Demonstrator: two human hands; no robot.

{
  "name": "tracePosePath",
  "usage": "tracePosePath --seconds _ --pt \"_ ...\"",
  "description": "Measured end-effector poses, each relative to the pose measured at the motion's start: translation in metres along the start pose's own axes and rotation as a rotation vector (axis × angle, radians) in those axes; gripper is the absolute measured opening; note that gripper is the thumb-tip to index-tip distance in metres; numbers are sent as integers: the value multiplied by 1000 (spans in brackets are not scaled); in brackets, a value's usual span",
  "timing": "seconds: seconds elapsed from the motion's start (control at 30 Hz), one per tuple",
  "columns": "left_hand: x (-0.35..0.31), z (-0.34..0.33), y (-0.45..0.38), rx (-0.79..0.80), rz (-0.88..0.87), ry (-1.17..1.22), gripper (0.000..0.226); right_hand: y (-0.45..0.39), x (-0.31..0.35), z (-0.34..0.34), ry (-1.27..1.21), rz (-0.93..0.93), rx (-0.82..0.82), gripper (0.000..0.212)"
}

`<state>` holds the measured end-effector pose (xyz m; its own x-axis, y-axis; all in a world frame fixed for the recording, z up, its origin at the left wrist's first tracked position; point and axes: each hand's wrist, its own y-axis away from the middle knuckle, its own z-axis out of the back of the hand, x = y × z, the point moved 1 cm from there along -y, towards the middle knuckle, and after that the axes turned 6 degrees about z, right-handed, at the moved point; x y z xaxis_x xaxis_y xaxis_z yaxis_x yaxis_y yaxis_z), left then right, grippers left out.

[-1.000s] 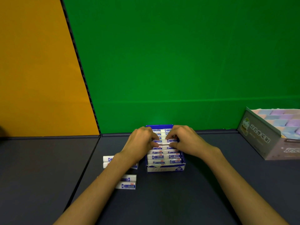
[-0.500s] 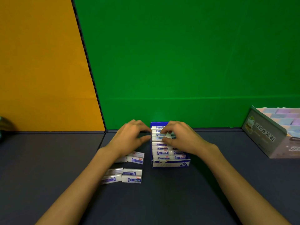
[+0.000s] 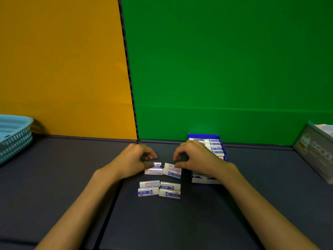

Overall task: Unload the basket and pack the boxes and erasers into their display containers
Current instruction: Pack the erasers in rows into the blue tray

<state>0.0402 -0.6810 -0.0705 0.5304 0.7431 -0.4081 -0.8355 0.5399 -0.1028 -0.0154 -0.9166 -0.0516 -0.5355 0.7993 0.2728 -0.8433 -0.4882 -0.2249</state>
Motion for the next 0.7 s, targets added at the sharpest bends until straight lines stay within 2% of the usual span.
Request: tracePosePath --seconds 0.1,0.2,0.43,0.53,0.7 --pt "6 -5 0 -21 -19 32 19 -4 4 -3 -10 3 12 10" --pt "13 -10 -2 -59 -53 35 13 -7 5 -8 31 2 3 14" --pt "19 -16 -3 -152 -73 35 20 -7 4 -12 103 -16 -25 23" --pt "20 -21 0 -164 -53 89 25 -9 3 -13 137 -27 3 29" --pt "20 -22 -3 -151 -40 113 22 -13 -1 -14 165 -29 58 27"
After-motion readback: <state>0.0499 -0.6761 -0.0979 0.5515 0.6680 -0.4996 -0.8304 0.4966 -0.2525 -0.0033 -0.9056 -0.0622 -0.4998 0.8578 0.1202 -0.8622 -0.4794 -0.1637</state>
